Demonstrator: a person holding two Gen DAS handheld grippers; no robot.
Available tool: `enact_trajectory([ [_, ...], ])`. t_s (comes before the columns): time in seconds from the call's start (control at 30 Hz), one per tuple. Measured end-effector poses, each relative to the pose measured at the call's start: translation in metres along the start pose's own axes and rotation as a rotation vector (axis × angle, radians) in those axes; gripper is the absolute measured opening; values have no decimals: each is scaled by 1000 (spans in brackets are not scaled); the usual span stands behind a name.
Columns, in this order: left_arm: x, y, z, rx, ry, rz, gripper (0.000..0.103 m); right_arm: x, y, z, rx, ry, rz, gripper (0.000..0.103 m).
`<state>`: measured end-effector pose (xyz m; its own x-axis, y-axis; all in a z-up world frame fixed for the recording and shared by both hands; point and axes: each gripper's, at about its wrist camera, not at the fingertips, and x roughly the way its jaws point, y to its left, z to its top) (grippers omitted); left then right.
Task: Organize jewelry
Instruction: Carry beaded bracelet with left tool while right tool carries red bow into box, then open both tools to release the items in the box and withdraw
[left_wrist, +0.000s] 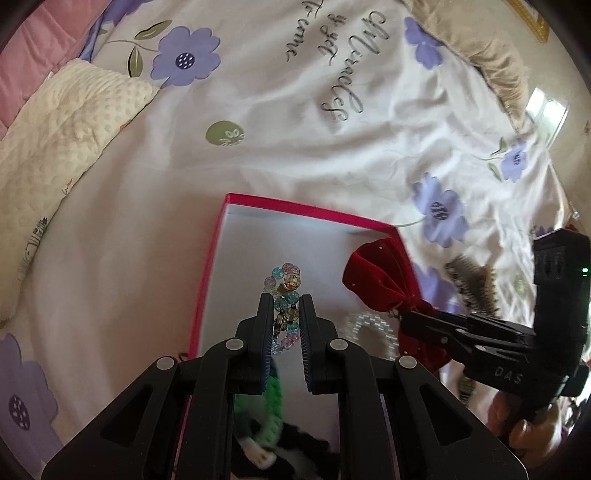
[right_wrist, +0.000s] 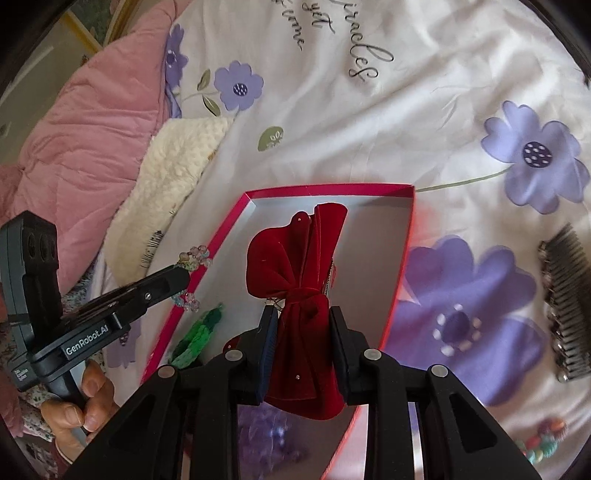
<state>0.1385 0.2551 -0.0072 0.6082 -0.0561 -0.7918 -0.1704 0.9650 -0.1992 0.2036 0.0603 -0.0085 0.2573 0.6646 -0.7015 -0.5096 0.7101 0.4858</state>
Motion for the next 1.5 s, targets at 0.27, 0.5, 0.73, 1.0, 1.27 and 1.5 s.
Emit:
enact_trajectory([
  [0.27, 31, 4, -4, 16, 52, 53, 12, 24, -3, 2, -26, 39, -48, 28],
  [0.5, 41, 1, -5, 34, 108, 75, 12, 30, -6, -1, -36, 57, -46, 32],
  [0.73, 46, -3, -7, 49, 151, 93, 16, 29, -4, 0, -37, 56, -34, 38],
  [1.0, 42, 2, -11, 20, 153, 106, 53, 20, -6, 0, -28, 27, -20, 46],
  [1.27, 23, 0, -18, -8, 129, 85, 64, -8, -10, -11, 5, -19, 13, 55],
  [1.5, 8, -15, -30, -35, 118, 42, 68, -45, -30, -28, 69, -73, 9, 59],
])
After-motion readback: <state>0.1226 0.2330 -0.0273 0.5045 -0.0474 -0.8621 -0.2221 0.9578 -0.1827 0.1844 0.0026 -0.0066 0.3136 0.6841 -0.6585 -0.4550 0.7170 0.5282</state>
